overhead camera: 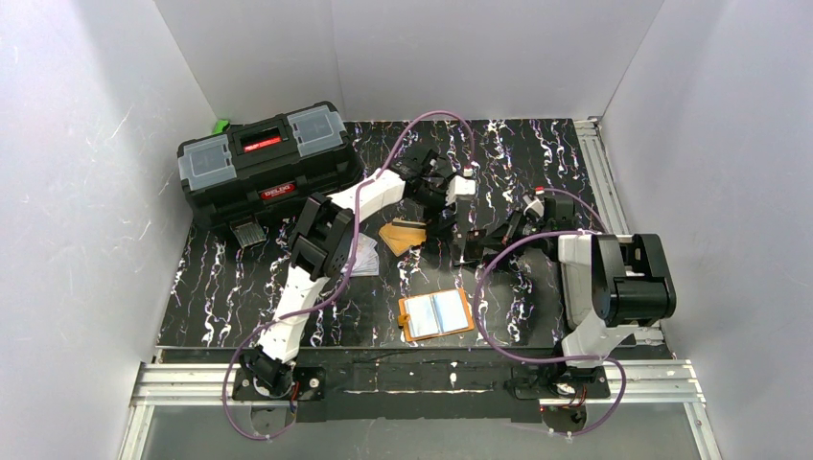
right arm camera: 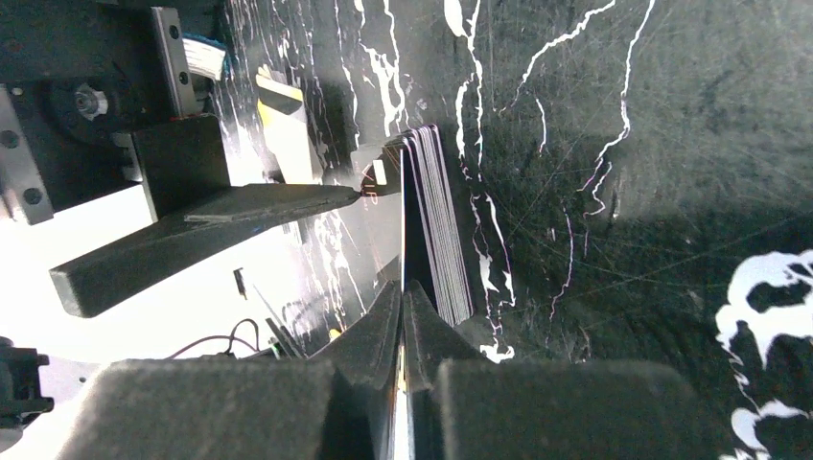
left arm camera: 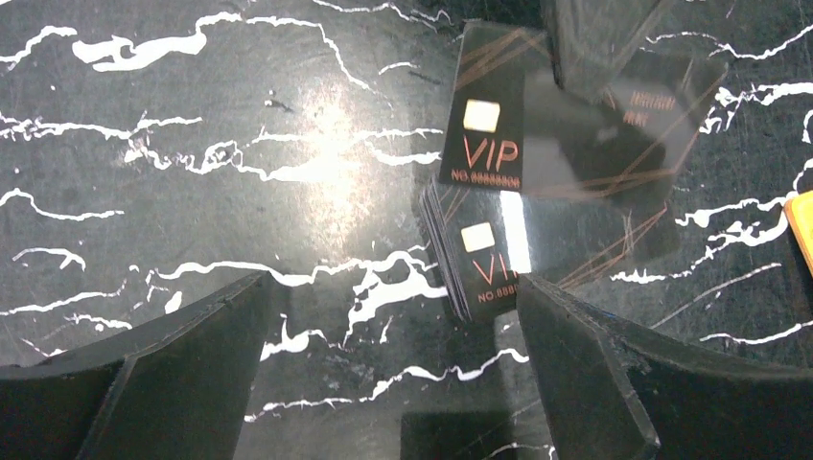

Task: Put the credit cards into the card holder
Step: Pick up the credit card from the center of the board, then insert the credit card into the card holder.

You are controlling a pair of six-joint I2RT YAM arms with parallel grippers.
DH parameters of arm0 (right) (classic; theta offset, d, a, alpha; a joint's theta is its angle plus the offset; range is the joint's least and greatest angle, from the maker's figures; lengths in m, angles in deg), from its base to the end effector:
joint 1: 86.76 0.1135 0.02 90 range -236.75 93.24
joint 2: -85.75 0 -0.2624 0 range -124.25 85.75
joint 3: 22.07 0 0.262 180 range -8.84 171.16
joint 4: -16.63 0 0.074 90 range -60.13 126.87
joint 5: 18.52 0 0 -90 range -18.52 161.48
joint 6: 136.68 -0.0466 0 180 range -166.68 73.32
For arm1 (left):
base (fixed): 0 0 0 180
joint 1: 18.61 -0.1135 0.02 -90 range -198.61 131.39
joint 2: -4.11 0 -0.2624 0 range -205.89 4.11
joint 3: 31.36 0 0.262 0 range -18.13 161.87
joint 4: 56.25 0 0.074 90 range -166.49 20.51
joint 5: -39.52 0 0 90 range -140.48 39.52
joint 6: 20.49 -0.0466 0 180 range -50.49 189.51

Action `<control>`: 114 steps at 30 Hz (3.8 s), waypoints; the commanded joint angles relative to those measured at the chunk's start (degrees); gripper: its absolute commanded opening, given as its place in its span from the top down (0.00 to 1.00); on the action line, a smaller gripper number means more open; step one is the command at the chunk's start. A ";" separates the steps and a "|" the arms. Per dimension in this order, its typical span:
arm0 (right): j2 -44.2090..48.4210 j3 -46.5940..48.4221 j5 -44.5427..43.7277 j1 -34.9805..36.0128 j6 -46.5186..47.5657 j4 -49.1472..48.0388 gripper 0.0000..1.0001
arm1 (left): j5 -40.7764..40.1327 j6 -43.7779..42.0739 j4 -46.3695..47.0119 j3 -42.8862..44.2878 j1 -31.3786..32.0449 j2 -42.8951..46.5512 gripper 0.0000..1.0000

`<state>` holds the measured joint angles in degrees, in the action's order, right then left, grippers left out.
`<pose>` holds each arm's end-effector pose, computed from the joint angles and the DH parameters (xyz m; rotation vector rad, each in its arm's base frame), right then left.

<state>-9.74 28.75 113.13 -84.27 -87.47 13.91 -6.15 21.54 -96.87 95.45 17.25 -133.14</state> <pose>0.3107 0.0445 0.1178 0.3935 2.3445 1.2139 0.4168 -0.3414 0.1607 1.7579 1.4693 -0.8341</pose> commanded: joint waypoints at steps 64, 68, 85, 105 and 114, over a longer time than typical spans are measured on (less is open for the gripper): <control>12.56 -9.78 0.79 24.68 8.28 8.66 0.99 | -3.38 -25.36 25.53 -75.98 6.14 52.20 0.05; 13.93 -10.03 -0.18 24.68 7.93 8.45 0.99 | -3.49 -25.42 25.62 -75.88 6.48 51.79 0.05; 13.43 -13.71 -0.46 23.67 3.05 -0.53 0.99 | -4.38 -24.63 24.84 -75.80 8.17 51.53 0.07; 15.99 -18.07 4.06 19.98 -0.52 -8.49 0.99 | -5.40 -23.62 24.74 -75.83 8.29 51.21 0.08; 15.77 -18.39 5.07 19.23 -0.86 -9.31 0.99 | -5.68 -23.25 24.92 -76.05 8.28 51.63 0.08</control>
<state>5.67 10.87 116.26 -64.78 -88.02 8.14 -11.24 -1.58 -70.35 20.07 25.14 -81.29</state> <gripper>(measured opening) 0.053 0.922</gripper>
